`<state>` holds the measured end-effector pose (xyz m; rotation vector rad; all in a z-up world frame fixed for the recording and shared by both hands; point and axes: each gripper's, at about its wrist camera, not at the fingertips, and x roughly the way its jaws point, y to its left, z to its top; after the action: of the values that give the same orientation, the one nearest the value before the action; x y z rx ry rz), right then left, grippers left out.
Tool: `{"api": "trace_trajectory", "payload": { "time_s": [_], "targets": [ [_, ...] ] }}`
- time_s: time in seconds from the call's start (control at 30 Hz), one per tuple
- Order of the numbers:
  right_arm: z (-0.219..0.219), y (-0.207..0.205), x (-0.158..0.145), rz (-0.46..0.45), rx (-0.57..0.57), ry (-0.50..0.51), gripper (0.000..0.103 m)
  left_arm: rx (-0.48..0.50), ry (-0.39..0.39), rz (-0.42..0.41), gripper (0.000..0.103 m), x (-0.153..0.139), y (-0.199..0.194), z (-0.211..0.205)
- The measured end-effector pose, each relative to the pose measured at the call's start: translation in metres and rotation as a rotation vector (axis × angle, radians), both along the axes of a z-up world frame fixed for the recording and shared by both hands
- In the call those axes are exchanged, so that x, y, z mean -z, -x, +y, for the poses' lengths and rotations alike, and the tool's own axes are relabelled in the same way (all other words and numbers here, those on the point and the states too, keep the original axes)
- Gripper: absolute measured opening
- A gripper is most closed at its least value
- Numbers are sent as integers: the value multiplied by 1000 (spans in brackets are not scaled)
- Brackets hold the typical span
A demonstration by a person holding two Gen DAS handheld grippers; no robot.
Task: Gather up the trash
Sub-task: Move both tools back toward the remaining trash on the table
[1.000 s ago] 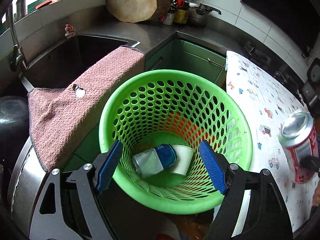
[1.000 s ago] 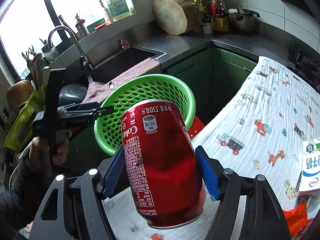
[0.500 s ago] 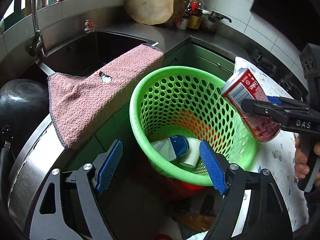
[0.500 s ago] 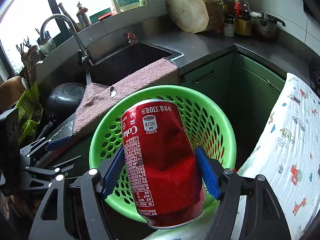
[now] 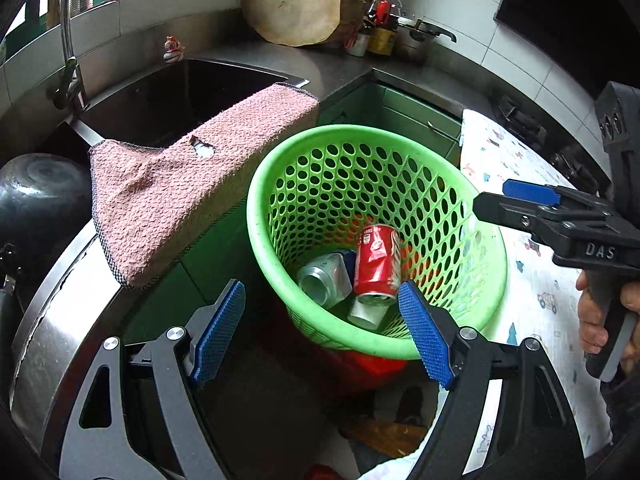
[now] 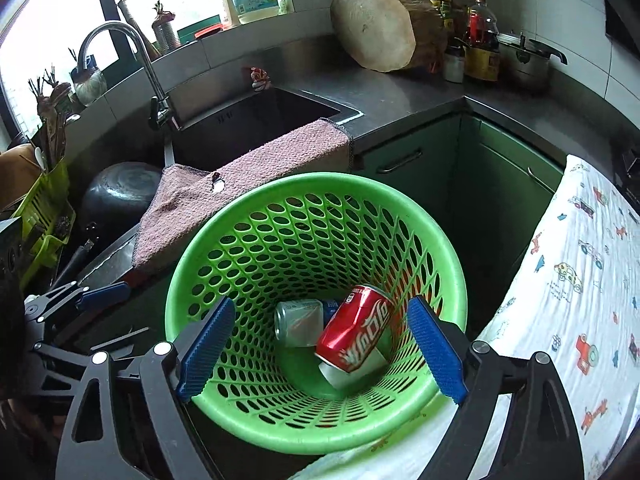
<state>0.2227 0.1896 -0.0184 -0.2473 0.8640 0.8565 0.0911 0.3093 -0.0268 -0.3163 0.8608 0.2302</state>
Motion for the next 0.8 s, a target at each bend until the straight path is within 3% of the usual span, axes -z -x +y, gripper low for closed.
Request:
{"api": "trace_trajectory", "payload": {
  "time_s": [0.33, 0.8],
  "targets": [
    [-86, 45, -17, -46, 110, -27, 91, 68, -2, -34, 79, -13, -5, -35],
    [-276, 80, -27, -103, 435, -9, 92, 247, -9, -63, 79, -25, -30, -132]
  ]
}}
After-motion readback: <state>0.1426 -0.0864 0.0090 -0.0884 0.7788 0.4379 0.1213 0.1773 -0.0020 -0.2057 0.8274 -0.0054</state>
